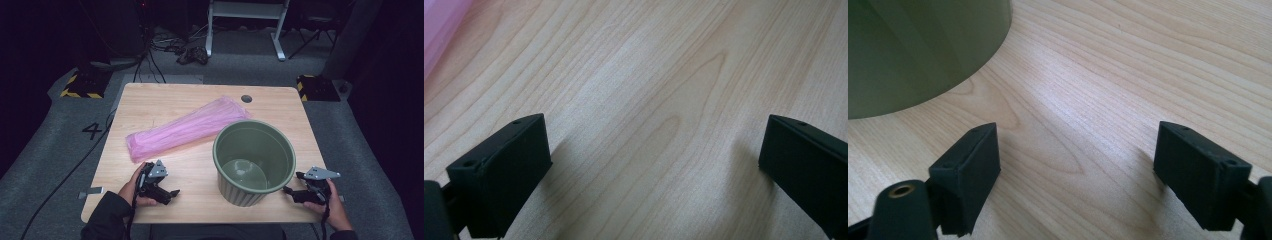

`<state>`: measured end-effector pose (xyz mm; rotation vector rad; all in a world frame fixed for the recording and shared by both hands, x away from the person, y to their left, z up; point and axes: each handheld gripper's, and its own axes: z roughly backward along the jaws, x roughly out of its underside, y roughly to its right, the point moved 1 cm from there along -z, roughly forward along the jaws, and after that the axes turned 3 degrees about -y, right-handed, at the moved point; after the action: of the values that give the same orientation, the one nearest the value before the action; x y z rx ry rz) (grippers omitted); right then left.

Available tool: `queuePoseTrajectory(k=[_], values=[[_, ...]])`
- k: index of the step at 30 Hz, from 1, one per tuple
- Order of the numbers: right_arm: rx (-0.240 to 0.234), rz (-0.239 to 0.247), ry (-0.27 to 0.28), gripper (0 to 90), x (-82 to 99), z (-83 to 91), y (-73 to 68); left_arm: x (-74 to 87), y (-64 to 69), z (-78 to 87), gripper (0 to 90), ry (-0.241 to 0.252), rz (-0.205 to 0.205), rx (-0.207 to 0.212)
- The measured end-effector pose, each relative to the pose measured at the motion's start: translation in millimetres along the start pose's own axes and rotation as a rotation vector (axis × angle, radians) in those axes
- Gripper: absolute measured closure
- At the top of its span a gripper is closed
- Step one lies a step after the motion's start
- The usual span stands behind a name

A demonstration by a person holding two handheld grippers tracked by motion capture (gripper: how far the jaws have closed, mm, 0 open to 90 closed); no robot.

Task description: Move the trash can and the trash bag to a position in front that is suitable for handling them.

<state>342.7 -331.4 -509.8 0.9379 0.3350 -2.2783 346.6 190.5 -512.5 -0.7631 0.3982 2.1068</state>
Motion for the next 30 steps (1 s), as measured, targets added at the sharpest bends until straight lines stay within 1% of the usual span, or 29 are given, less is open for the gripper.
queuePoseTrajectory(k=[4, 5, 9, 13, 15, 17, 19, 21, 22, 24, 25, 26, 27, 28, 30], values=[[0.005, -0.006, -0.002, 16.5, -0.4, -0.6, -0.1, 0.0, 0.3, 0.0, 0.1, 0.000, 0.003, -0.002], [0.007, -0.010, -0.003, 16.1, -0.7, -1.0, -0.2, 0.0, 1.1, 0.0, 0.1, 0.001, 0.011, -0.009], [0.009, -0.008, -0.004, 16.0, -1.5, -1.7, -0.2, 0.0, 1.7, 0.3, 0.2, -0.001, 0.016, -0.020], [0.014, -0.012, -0.009, 16.1, -2.0, -1.5, -0.7, 0.0, 1.7, 0.3, 0.2, -0.001, 0.016, -0.020], [0.016, -0.016, -0.018, 17.5, -2.8, -1.1, -1.4, 0.0, 1.6, 0.3, 0.2, -0.001, 0.016, -0.020], [0.020, -0.008, -0.025, 20.7, -4.7, -0.2, -4.6, 0.0, 1.6, 0.3, 0.2, -0.001, 0.016, -0.019], [0.022, 0.001, -0.023, 21.2, -5.0, 0.0, -5.9, 0.0, 1.5, 0.3, 0.2, -0.002, 0.015, -0.020], [-0.005, 0.027, -0.026, 21.2, -5.6, 0.2, -10.3, 0.1, 1.5, 0.2, 0.2, 0.000, 0.015, -0.020], [-0.012, 0.052, -0.017, 20.8, -6.9, 1.2, -15.9, 0.1, 1.5, 0.2, 0.2, 0.000, 0.015, -0.020], [-0.021, 0.061, -0.011, 20.8, -7.5, 1.8, -17.4, 0.0, 1.4, 0.2, 0.2, 0.001, 0.014, -0.019], [-0.046, 0.074, 0.006, 20.0, -9.0, 4.2, -21.4, 0.0, 1.5, 0.3, 0.2, -0.001, 0.015, -0.020], [-0.046, 0.074, 0.006, 20.0, -9.0, 4.2, -21.4, 0.1, 1.5, 0.3, 0.2, -0.001, 0.015, -0.020], [-0.085, 0.086, 0.018, 19.3, -11.0, 6.3, -25.8, 0.1, 1.5, 0.2, 0.2, 0.000, 0.015, -0.020], [-0.085, 0.086, 0.018, 19.3, -11.0, 6.3, -25.8, 0.1, 1.5, 0.2, 0.2, 0.000, 0.016, -0.020], [-0.109, 0.100, 0.013, 19.2, -12.5, 6.8, -30.7, 0.1, 1.6, 0.2, 0.2, 0.000, 0.016, -0.020]])
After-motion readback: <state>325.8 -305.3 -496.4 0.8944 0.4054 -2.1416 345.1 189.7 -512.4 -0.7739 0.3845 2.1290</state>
